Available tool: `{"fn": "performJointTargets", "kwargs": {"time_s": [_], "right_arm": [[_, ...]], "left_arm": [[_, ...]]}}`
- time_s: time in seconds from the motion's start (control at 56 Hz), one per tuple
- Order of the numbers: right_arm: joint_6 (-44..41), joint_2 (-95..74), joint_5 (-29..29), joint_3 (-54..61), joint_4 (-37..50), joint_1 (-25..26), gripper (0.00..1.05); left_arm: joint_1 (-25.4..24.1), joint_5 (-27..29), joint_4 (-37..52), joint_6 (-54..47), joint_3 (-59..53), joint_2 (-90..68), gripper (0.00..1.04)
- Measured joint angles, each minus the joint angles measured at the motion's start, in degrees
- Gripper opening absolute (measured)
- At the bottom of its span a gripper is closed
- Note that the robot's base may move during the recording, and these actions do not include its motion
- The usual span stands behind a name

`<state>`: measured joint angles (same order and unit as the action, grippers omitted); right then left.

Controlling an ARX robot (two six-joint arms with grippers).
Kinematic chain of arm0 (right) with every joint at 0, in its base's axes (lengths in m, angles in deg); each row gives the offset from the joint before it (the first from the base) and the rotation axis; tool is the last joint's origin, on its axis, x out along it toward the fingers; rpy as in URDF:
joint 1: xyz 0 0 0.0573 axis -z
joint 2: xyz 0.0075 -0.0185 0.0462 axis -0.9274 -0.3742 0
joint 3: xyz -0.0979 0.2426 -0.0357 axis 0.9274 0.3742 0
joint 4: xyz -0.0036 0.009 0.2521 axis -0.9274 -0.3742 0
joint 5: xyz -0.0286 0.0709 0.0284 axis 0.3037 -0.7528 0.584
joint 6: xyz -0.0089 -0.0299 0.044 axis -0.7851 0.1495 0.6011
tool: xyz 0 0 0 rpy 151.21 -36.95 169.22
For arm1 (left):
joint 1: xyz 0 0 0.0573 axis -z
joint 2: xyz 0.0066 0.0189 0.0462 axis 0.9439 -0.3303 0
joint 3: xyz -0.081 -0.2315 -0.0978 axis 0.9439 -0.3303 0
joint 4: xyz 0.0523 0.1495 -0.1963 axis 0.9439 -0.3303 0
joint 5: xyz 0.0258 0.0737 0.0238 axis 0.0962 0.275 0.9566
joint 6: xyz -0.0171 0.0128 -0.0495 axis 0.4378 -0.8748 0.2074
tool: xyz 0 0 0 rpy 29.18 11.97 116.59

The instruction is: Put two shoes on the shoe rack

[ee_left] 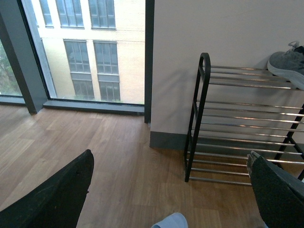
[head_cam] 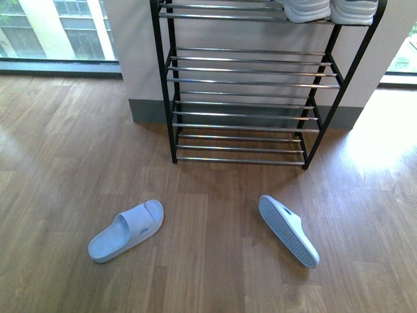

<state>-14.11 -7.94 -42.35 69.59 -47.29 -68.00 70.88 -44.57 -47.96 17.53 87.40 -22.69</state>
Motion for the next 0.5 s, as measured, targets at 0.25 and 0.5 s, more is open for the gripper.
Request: {"fn": "performJointTargets", "kwargs": {"time_s": [0.25, 0.5], "right_arm": [[0.0, 0.0, 0.0, 0.0, 0.0, 0.0, 0.95], [0.0, 0.0, 0.0, 0.0, 0.0, 0.0, 0.95]], "left_arm": [[0.0, 0.0, 0.0, 0.0, 0.0, 0.0, 0.95], [0.0, 0.0, 0.0, 0.0, 0.0, 0.0, 0.95]]}}
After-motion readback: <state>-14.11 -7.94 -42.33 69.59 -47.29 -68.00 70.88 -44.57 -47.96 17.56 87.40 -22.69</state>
